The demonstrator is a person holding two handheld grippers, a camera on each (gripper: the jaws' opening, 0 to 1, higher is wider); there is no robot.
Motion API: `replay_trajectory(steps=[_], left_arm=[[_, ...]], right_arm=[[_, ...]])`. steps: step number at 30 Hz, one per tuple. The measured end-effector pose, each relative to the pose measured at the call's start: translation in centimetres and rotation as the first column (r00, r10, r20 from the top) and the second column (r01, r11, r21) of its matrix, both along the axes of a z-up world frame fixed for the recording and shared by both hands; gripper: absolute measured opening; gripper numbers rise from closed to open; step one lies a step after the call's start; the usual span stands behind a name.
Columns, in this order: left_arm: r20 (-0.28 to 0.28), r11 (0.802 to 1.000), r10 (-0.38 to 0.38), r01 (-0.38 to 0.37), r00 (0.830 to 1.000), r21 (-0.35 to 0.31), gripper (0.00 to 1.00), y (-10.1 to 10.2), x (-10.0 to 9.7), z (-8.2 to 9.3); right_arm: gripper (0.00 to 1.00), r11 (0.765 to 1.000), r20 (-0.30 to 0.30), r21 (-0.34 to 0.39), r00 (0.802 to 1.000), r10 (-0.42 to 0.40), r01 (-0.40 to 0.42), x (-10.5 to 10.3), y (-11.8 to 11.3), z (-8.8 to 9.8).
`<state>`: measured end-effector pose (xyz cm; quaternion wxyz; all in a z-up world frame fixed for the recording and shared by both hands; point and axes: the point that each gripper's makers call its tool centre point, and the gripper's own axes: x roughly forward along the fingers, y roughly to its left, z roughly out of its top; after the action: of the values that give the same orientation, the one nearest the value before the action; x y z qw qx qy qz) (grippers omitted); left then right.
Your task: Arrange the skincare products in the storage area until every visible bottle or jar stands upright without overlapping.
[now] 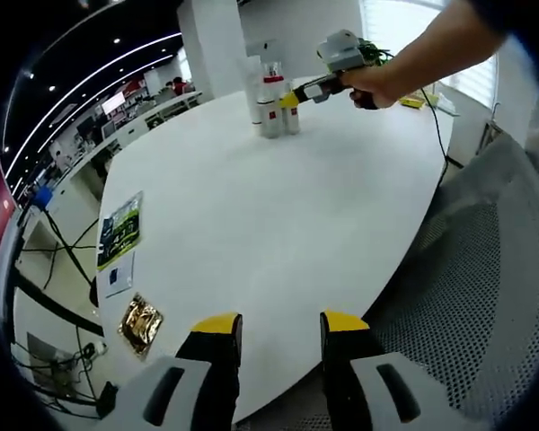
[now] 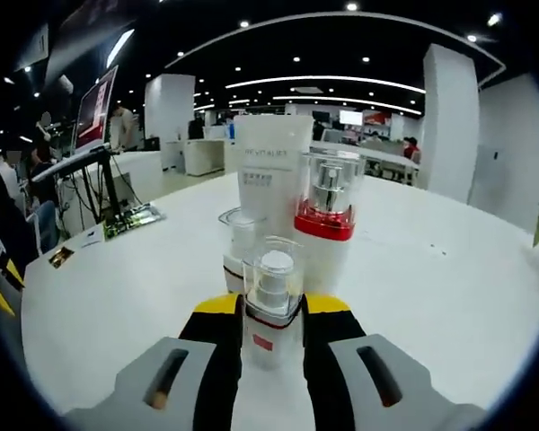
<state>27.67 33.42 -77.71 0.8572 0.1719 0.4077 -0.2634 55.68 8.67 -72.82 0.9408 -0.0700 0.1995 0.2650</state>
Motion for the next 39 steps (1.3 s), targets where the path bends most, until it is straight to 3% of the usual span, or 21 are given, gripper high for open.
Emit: replay_trajectory(steps=[12, 15, 16, 19, 21, 25, 28, 33, 39], left_arm=[[0.012, 1.000, -0.012, 0.012, 1.000, 0.006, 0.35, 0.0, 0.0, 0.2], [0.018, 1.000, -0.010, 0.010, 1.000, 0.001, 0.35, -0.1, 0.1, 0.2], [0.015, 1.000, -0.013, 0.013, 1.000, 0.003, 0.35, -0.1, 0.0, 0.2], [0.011, 1.000, -0.015, 0.015, 1.000, 0.008, 0.35, -0.1, 0.0, 0.1], [0.011, 1.000, -0.013, 0.013, 1.000, 0.010, 0.35, 0.0, 0.0, 0.1], [0.013, 1.000, -0.014, 0.014, 1.000, 0.012, 0.35, 0.0, 0.0, 0.1], [0.018, 1.000, -0.016, 0.016, 1.000, 0.016, 0.34, 0.0, 0.0, 0.2], [0.018, 1.000, -0.014, 0.014, 1.000, 0.020, 0.34, 0.1, 0.0, 0.2], [0.017, 0.999, -0.018, 0.018, 1.000, 0.028, 0.33, 0.2, 0.0, 0.1]], right_arm=[[0.33, 0.999, -0.056, -0.013, 0.998, -0.031, 0.030, -0.5, -0.8, -0.9], [0.37, 0.998, -0.081, 0.008, 0.995, -0.058, 0.059, -0.4, -1.1, -0.9], [0.38, 0.998, -0.114, 0.010, 0.991, -0.063, 0.064, -0.6, -1.0, -1.3], [0.34, 0.999, -0.115, -0.005, 0.992, -0.046, 0.045, -0.8, -0.7, -1.5], [0.31, 0.998, -0.153, -0.045, 0.987, -0.057, 0.051, -1.1, -1.0, -2.2], [0.28, 0.997, -0.168, -0.022, 0.983, -0.071, 0.069, -0.9, -1.0, -2.4], [0.24, 0.997, -0.180, -0.047, 0.981, -0.067, 0.060, -0.9, -0.8, -2.7], [0.21, 0.987, -0.210, -0.025, 0.964, -0.162, 0.160, -0.5, -1.3, -2.9], [0.19, 0.976, -0.208, -0.039, 0.954, -0.218, 0.214, 0.7, -1.7, -3.7]])
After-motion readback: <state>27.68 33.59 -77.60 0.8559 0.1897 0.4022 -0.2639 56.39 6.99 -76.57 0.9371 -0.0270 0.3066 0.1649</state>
